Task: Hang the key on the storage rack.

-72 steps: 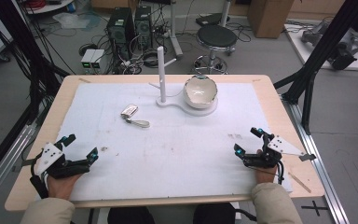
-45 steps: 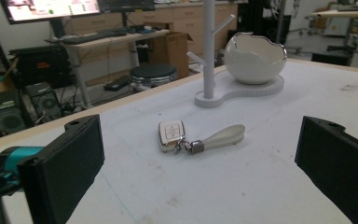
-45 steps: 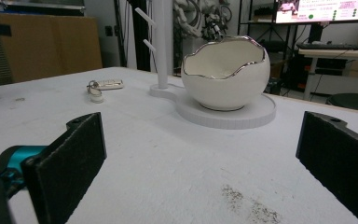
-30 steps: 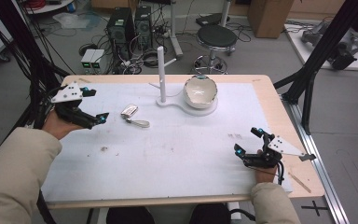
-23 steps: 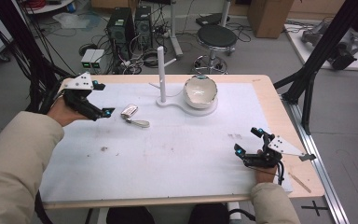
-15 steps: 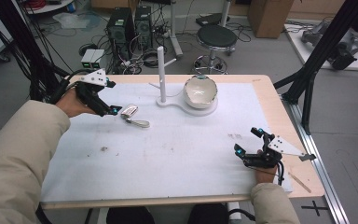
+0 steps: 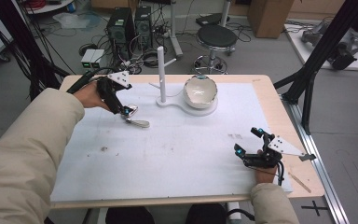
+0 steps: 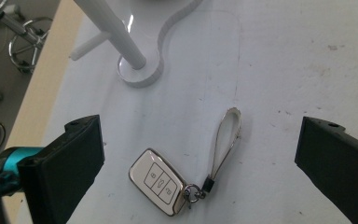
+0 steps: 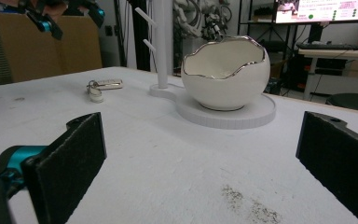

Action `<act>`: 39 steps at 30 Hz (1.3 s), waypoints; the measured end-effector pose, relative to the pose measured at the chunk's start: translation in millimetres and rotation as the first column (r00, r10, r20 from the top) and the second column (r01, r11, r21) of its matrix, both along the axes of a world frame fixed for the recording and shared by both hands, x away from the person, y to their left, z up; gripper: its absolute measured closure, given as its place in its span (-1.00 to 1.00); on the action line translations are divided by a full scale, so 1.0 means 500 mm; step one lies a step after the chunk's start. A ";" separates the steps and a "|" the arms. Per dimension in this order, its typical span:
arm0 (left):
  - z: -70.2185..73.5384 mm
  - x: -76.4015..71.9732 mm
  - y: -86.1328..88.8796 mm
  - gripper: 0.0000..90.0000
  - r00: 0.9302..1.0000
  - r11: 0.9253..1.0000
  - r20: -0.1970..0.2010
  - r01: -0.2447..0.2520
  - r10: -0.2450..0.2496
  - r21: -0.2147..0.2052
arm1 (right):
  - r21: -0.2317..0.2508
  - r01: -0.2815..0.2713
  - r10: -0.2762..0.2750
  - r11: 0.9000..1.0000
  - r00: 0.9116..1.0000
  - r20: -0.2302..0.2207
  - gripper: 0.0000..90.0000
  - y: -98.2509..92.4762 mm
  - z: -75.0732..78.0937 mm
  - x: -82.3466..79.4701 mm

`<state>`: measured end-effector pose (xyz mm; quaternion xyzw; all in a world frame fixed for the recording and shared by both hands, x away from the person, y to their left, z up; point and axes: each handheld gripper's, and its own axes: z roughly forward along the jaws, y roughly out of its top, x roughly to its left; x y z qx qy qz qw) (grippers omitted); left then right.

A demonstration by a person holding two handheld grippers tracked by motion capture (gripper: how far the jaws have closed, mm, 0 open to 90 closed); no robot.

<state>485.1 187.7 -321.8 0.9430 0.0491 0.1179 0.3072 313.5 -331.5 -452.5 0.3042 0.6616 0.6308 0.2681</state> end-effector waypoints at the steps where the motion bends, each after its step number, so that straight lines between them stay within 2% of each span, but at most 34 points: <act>1: -0.008 0.003 -0.005 -0.96 1.000 1.000 -0.005 0.002 -0.002 0.017 | 0.000 -0.001 0.001 1.000 1.000 0.000 -0.99 0.000 0.000 0.000; 5: -0.035 0.012 -0.016 -0.96 0.999 0.998 -0.037 0.011 -0.009 0.058 | 0.000 0.000 0.000 1.000 1.000 0.000 -0.99 0.000 0.000 0.000; 6: -0.041 0.015 -0.018 -0.96 0.999 0.996 -0.034 0.015 -0.013 0.084 | 0.000 0.000 0.000 1.000 1.000 0.000 -0.99 0.000 0.000 0.000; 7: -0.048 0.015 -0.021 -0.96 1.000 0.996 -0.027 0.016 -0.013 0.091 | 0.001 -0.001 0.001 1.000 1.000 -0.002 -0.99 0.000 0.000 0.000; 9: -0.059 0.019 -0.026 -0.96 0.998 0.995 -0.052 0.025 -0.020 0.101 | 0.001 -0.001 0.001 1.000 1.000 -0.001 -0.99 0.000 0.000 0.000; 12: -0.071 0.024 -0.030 -0.96 0.998 0.991 -0.057 0.037 -0.029 0.129 | 0.001 -0.001 0.001 1.000 1.000 -0.001 -0.99 0.000 0.000 0.000; 16: -0.087 0.027 -0.033 -0.96 0.996 0.990 -0.086 0.031 -0.019 0.141 | 0.001 -0.001 0.001 1.000 1.000 -0.001 -0.99 0.000 0.000 0.000; 25: -0.136 0.029 -0.045 -0.93 0.990 0.974 -0.140 0.064 -0.034 0.216 | 0.000 0.000 0.000 1.000 1.000 0.000 -0.99 0.000 0.000 0.000; 30: -0.150 0.031 -0.043 -0.92 0.987 0.970 -0.156 0.064 -0.027 0.236 | 0.001 -0.001 0.001 1.000 1.000 -0.001 -0.99 0.000 0.000 0.000; 31: -0.151 0.031 -0.042 -0.86 0.986 0.968 -0.164 0.077 -0.037 0.241 | 0.000 -0.001 0.001 1.000 1.000 0.000 -0.99 0.000 0.000 0.000; 32: -0.154 0.029 -0.043 -0.79 0.985 0.969 -0.168 0.073 -0.033 0.235 | 0.001 -0.001 0.001 1.000 1.000 -0.001 -0.99 0.000 0.000 0.000; 35: -0.156 0.031 -0.043 -0.78 0.986 0.965 -0.164 0.072 -0.030 0.254 | 0.000 -0.001 0.001 1.000 1.000 0.000 -0.99 0.000 0.000 0.000; 38: -0.161 0.032 -0.043 -0.74 0.985 0.958 -0.173 0.057 -0.008 0.280 | -0.002 0.000 0.000 1.000 1.000 0.002 -0.99 0.000 0.000 0.000; 39: -0.163 0.032 -0.043 -0.69 0.984 0.959 -0.178 0.053 -0.002 0.280 | -0.003 -0.001 0.001 1.000 1.000 0.001 -0.99 0.000 0.000 0.000</act>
